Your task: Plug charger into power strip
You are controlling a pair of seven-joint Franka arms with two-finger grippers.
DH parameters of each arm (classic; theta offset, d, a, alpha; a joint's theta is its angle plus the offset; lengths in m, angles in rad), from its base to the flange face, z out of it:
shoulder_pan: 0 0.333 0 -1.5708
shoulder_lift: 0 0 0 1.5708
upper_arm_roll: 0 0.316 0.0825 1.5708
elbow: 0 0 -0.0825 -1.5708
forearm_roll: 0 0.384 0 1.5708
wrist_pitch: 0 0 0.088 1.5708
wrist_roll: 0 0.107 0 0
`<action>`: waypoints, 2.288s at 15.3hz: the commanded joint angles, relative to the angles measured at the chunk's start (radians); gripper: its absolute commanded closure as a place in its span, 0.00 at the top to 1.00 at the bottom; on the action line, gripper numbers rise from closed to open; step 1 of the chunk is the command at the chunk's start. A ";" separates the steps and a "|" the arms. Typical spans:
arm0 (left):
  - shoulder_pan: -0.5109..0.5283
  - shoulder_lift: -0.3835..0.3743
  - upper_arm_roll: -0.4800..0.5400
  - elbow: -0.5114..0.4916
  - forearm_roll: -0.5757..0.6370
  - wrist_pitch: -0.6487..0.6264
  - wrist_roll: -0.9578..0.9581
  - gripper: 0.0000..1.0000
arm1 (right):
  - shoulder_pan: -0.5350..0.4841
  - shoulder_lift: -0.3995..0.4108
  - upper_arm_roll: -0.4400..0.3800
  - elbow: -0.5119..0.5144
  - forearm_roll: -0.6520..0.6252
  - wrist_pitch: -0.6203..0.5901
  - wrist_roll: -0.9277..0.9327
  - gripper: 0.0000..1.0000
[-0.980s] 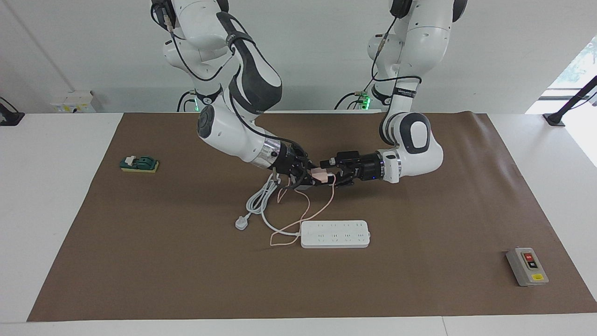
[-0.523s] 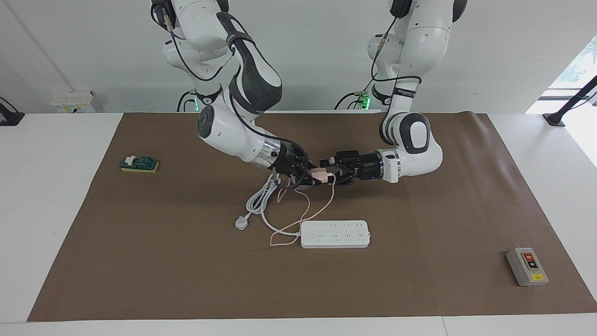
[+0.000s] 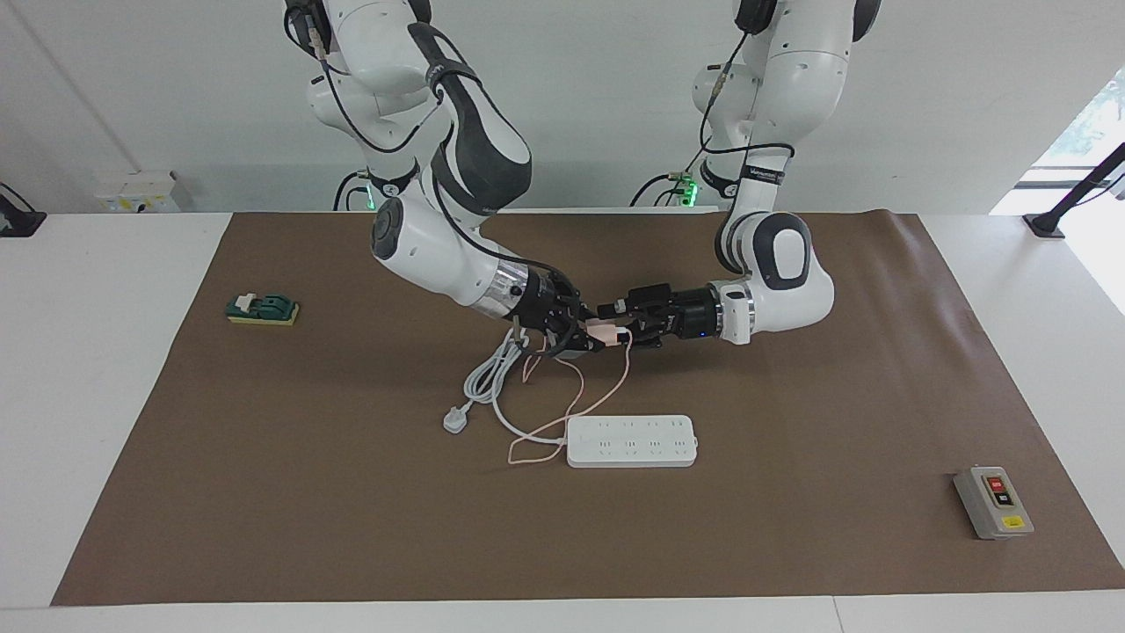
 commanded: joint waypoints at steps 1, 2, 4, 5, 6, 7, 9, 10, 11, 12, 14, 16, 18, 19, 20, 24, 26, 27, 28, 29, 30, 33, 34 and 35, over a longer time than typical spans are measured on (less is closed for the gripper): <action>0.007 -0.008 0.002 -0.011 0.011 -0.023 -0.002 0.53 | 0.003 -0.005 0.002 -0.013 0.030 0.022 0.007 0.12; 0.008 -0.008 0.003 -0.011 0.011 -0.026 -0.002 0.50 | 0.003 -0.005 0.002 -0.013 0.030 0.023 0.007 0.12; 0.021 -0.008 0.002 -0.007 0.016 -0.029 -0.001 0.33 | 0.003 -0.005 0.002 -0.013 0.030 0.023 0.007 0.12; 0.021 -0.008 0.003 -0.006 0.016 -0.032 -0.001 0.23 | 0.003 -0.005 0.002 -0.013 0.030 0.023 0.005 0.12; 0.021 -0.008 0.003 -0.004 0.016 -0.031 -0.001 0.18 | 0.004 -0.005 0.002 -0.013 0.030 0.023 0.007 0.12; 0.021 -0.008 0.003 -0.004 0.016 -0.028 -0.001 0.13 | 0.003 -0.005 0.002 -0.013 0.030 0.023 0.007 0.12; 0.022 -0.008 0.003 0.000 0.016 -0.022 -0.002 0.00 | 0.004 -0.005 0.002 -0.013 0.030 0.023 0.007 0.12; 0.022 -0.008 0.005 0.003 0.016 -0.023 -0.002 0.00 | 0.004 -0.005 0.002 -0.013 0.030 0.023 0.007 0.12; 0.022 -0.008 0.005 0.003 0.018 -0.025 -0.002 0.00 | 0.012 -0.005 0.002 -0.013 0.030 0.023 0.007 0.12; 0.021 -0.008 0.005 0.002 0.025 -0.026 -0.002 0.00 | 0.014 -0.005 0.002 -0.013 0.030 0.025 0.007 0.12; 0.021 -0.007 0.005 0.005 0.051 -0.025 0.001 0.00 | 0.015 -0.005 0.002 -0.019 0.030 0.043 0.009 0.12; 0.019 -0.010 0.005 0.003 0.062 -0.022 -0.001 0.00 | 0.017 -0.005 0.002 -0.023 0.030 0.051 0.009 0.13; 0.018 -0.019 0.008 0.005 0.086 -0.011 -0.008 0.00 | 0.017 -0.005 0.002 -0.022 0.030 0.051 0.018 0.44; 0.015 -0.024 0.008 0.005 0.106 0.007 -0.033 0.00 | 0.017 -0.005 0.002 -0.022 0.030 0.049 0.027 0.73; 0.011 -0.025 0.008 0.005 0.116 0.023 -0.042 0.00 | 0.017 -0.006 0.002 -0.020 0.029 0.049 0.027 0.85; 0.005 -0.039 0.006 0.026 0.174 0.052 -0.044 0.00 | 0.017 -0.009 0.002 -0.016 0.029 0.046 0.027 1.00; 0.005 -0.045 0.009 0.048 0.203 0.069 -0.050 0.00 | 0.017 -0.011 0.002 -0.016 0.029 0.046 0.027 1.00; 0.007 -0.042 0.008 0.081 0.288 0.072 -0.051 0.00 | 0.015 -0.011 0.002 -0.016 0.029 0.045 0.027 1.00; 0.014 -0.036 0.008 0.124 0.424 0.074 -0.051 0.00 | 0.015 -0.012 0.002 -0.016 0.027 0.046 0.027 1.00; 0.019 -0.033 0.008 0.161 0.552 0.069 -0.051 0.00 | 0.015 -0.012 0.002 -0.016 0.027 0.046 0.027 1.00; 0.019 -0.033 0.008 0.186 0.626 0.063 -0.053 0.00 | 0.015 -0.014 0.000 -0.016 0.027 0.045 0.027 1.00; 0.024 -0.032 0.009 0.253 0.779 0.032 -0.058 0.00 | 0.009 -0.025 -0.001 -0.017 0.021 0.039 0.016 1.00; 0.024 -0.024 0.008 0.288 0.856 0.009 -0.056 0.00 | 0.003 -0.031 -0.001 -0.017 0.014 0.036 0.015 1.00; 0.024 -0.004 0.009 0.321 0.927 -0.009 -0.055 0.00 | 0.000 -0.040 -0.004 -0.017 0.010 0.028 0.010 1.00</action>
